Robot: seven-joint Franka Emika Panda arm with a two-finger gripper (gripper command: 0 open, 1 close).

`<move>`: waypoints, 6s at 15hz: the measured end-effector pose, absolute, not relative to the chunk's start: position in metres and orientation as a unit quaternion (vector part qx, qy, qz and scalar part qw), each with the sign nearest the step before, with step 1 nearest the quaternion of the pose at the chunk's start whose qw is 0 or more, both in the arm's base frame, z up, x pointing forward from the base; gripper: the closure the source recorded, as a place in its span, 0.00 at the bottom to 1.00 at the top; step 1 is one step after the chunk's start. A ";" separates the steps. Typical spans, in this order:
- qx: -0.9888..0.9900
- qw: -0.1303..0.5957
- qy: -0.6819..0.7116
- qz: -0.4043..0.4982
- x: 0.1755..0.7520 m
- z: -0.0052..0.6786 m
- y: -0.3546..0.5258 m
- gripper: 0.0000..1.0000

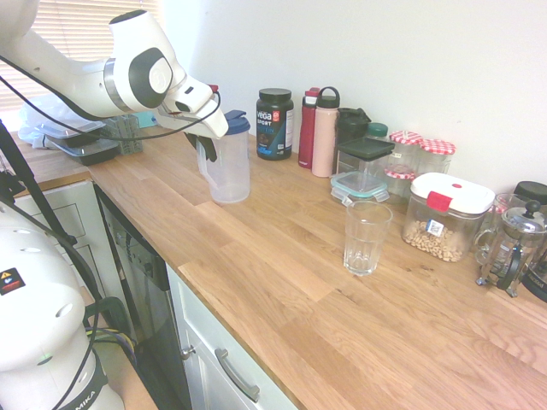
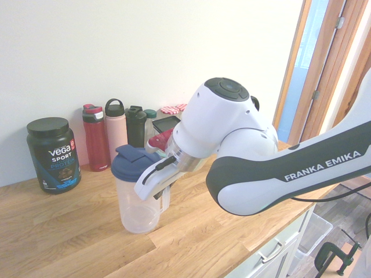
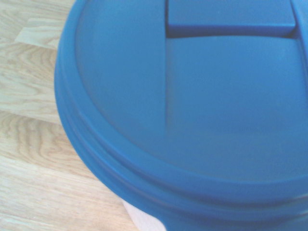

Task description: Pour me some water

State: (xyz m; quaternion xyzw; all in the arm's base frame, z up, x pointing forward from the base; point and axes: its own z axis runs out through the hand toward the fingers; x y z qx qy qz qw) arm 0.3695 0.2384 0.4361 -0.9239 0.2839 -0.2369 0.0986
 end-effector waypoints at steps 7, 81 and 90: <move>-0.927 0.097 0.281 -0.230 0.349 0.483 0.208 1.00; -0.928 0.047 0.362 -0.076 0.324 0.571 -0.273 1.00; -0.854 0.040 0.488 -0.172 0.259 0.562 -0.130 1.00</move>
